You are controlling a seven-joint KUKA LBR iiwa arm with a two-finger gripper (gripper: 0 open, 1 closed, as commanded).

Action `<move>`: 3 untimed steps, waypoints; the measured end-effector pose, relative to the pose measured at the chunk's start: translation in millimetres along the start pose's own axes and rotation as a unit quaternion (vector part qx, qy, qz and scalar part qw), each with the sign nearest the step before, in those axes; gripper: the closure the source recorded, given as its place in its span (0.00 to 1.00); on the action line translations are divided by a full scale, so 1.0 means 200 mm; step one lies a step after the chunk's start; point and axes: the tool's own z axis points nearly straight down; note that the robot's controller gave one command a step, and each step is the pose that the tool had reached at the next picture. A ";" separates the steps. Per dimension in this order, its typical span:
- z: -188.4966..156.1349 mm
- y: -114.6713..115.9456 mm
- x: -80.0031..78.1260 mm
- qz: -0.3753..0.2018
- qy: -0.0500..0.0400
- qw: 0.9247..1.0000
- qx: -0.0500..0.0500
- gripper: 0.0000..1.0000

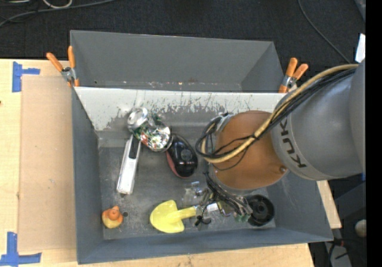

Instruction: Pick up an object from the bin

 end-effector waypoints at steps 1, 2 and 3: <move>0.08 0.00 0.00 0.001 0.002 1.000 0.000 1.00; 0.11 0.00 0.00 0.003 0.001 1.000 0.000 1.00; 0.05 0.00 0.01 0.005 0.003 1.000 -0.001 1.00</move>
Offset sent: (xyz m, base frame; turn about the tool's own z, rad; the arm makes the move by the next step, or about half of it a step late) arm 0.0001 -0.0001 -0.0074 0.0007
